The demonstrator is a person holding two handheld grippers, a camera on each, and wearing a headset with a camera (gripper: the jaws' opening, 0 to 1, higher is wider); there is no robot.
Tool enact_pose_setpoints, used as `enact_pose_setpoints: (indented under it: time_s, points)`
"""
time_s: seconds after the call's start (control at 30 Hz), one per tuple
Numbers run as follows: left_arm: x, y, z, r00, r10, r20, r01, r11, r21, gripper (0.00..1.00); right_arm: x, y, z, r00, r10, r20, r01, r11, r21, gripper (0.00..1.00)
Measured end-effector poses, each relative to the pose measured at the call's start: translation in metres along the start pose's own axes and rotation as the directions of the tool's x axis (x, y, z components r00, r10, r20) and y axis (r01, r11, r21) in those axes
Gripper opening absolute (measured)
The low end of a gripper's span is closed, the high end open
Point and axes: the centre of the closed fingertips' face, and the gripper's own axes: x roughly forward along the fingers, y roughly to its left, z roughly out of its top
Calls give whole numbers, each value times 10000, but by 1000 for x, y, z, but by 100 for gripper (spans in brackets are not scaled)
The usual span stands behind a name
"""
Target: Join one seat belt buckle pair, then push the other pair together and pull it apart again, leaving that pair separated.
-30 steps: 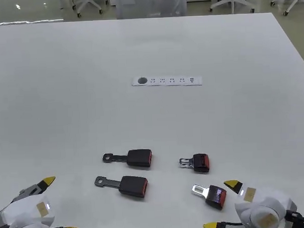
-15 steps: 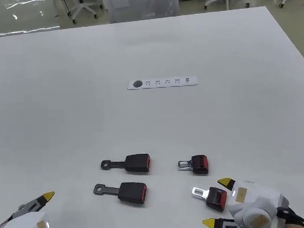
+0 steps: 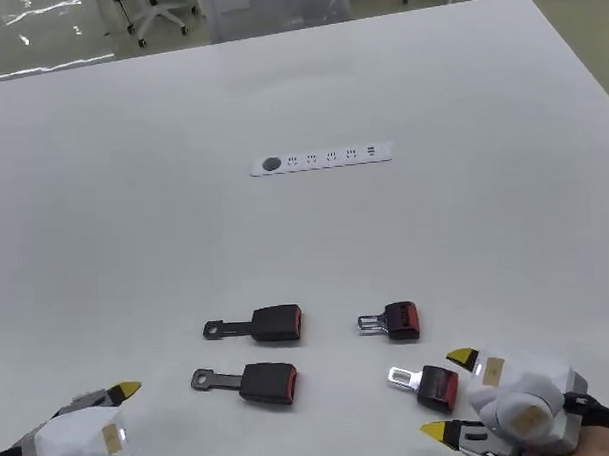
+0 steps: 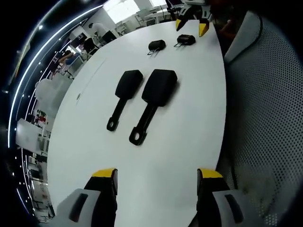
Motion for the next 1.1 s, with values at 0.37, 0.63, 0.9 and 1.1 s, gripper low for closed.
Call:
enact_pose_setpoints:
  time_s: [0.37,0.63,0.9,1.1]
  points:
    - [37,10,50,9938,-1110,-85,1111,9837,1412,57,6,-2,-5,9996,120,-258,-118,9999,65,54]
    - [59,14,97,9881,-1525,215,1443,9655,2168,53,8,-13,-10,9987,261,-434,-263,9997,-24,52]
    - [71,2,107,9734,-2288,117,2178,9400,2627,38,14,-8,-14,9962,662,-570,-665,9978,-33,51]
    - [71,-2,112,9684,-2492,82,2373,9315,2757,33,20,-8,-16,9929,938,-726,-954,9953,-192,44]
